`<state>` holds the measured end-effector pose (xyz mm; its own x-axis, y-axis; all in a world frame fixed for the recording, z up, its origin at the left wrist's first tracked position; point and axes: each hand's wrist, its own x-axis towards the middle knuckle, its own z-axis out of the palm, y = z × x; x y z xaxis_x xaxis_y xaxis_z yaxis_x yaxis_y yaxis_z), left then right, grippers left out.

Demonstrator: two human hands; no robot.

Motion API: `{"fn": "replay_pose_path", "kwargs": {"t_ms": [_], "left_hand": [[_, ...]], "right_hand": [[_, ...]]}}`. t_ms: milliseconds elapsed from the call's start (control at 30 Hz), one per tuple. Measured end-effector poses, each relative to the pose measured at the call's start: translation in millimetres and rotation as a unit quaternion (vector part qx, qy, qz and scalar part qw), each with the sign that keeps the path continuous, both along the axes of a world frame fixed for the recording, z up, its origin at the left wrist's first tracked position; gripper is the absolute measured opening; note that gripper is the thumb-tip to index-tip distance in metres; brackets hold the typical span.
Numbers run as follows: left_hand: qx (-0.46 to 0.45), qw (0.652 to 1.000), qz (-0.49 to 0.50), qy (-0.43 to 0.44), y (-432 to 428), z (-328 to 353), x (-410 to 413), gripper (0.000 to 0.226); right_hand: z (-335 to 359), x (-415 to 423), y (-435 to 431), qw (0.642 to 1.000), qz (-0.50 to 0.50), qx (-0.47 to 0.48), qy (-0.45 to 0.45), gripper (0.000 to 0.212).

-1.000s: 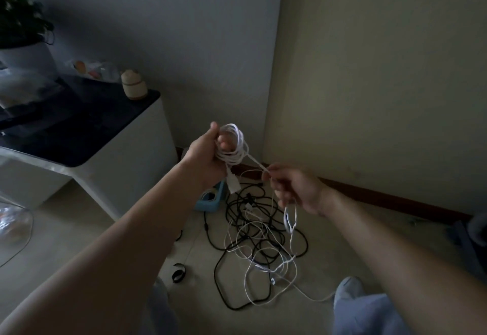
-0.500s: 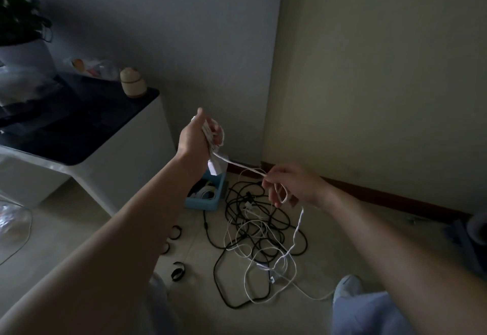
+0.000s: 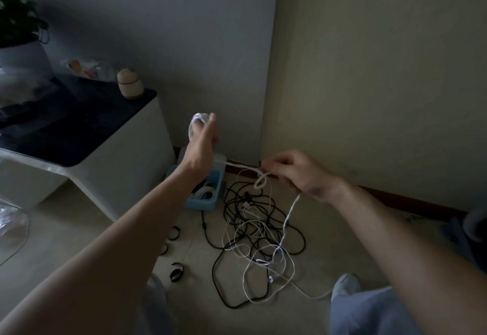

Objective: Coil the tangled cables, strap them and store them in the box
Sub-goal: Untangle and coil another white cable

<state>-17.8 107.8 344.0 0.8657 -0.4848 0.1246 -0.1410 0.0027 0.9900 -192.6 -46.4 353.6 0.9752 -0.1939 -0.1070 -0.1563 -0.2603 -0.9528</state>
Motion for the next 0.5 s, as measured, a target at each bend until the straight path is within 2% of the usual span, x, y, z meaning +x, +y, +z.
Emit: {"fn": "replay_pose_path", "kwargs": {"t_ms": [33,100,167,300,433,500], "left_hand": [[0.039,0.999,-0.024,-0.021,0.1,-5.2,-2.6,0.049],[0.084,0.993,-0.072,-0.032,-1.7,-17.7,-7.7,0.058],[0.095,0.986,-0.131,-0.034,-5.4,-27.8,-17.9,0.062],[0.146,0.962,-0.229,0.024,-14.8,-36.9,-47.0,0.068],[0.111,0.937,-0.331,0.034,-16.3,-35.3,-66.5,0.068],[0.086,0.938,-0.333,0.044,-16.4,-30.9,-71.7,0.058]], "right_hand": [[2.5,-0.8,0.1,0.999,-0.009,0.021,-0.029,0.035],[5.6,-2.0,-2.3,0.995,-0.031,0.043,-0.085,0.025],[5.0,-1.1,-8.2,0.987,-0.082,0.076,-0.114,0.032],[3.3,-0.3,-18.9,0.968,-0.137,0.155,-0.144,0.032],[-5.0,1.3,-28.7,0.939,-0.264,0.155,-0.160,0.033],[-9.2,1.7,-36.0,0.923,-0.334,0.122,-0.146,0.035]]}}
